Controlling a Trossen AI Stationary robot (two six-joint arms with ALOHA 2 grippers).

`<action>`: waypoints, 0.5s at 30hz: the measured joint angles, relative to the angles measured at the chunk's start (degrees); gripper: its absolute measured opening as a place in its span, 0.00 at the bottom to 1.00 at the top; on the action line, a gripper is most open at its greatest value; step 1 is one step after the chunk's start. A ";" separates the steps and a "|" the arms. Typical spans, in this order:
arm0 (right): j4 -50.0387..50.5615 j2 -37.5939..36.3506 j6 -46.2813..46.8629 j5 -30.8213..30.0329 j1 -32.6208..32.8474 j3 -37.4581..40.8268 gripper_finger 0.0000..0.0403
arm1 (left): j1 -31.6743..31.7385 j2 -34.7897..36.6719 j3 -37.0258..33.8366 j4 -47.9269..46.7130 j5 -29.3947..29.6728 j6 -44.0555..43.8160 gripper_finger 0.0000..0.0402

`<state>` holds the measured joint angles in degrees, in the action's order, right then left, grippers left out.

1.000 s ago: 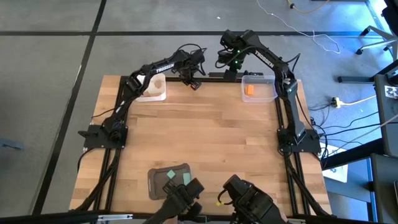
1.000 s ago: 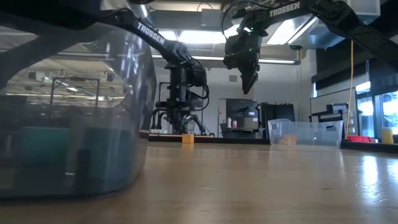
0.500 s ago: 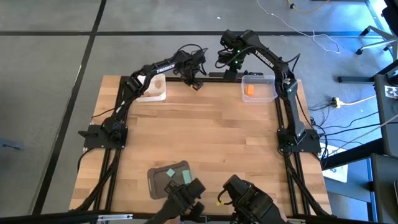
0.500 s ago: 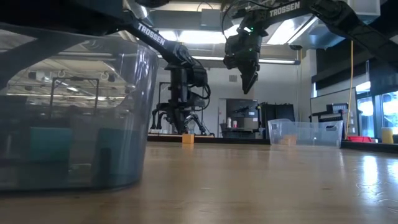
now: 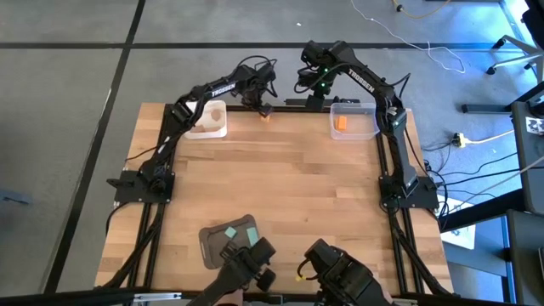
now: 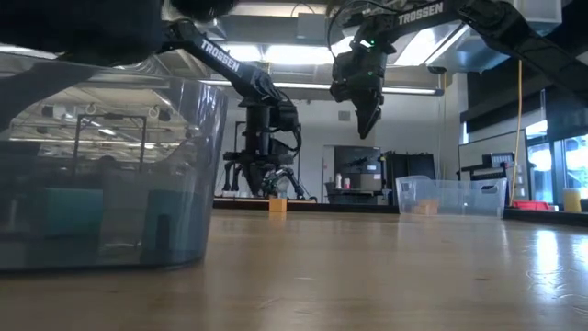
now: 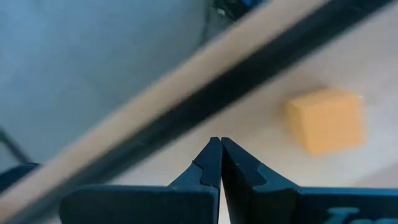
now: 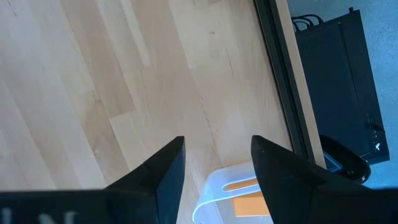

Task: Sort & place blocks by color
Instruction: Put the yellow block into the transparent bin

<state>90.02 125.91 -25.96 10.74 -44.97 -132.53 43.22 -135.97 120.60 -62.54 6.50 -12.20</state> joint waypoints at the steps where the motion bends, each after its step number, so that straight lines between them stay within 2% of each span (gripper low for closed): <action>1: 0.00 0.00 0.00 0.00 0.00 0.00 0.46 | -0.07 0.25 -0.04 -0.16 -1.49 -0.57 0.00; 7: 0.00 0.00 0.00 0.00 0.00 0.00 0.46 | -2.51 1.34 0.47 -0.01 -7.93 -1.28 0.00; 10: 0.00 0.00 0.00 0.00 0.00 0.00 0.46 | -3.32 -0.12 0.37 0.32 -6.75 -1.74 0.00; 15: -0.07 0.00 0.00 0.02 0.00 0.00 0.46 | -4.03 -0.76 0.35 0.81 -1.50 -2.70 0.00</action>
<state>89.95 125.91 -25.96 10.76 -44.97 -132.53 39.19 -136.73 120.95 -61.73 5.01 -14.89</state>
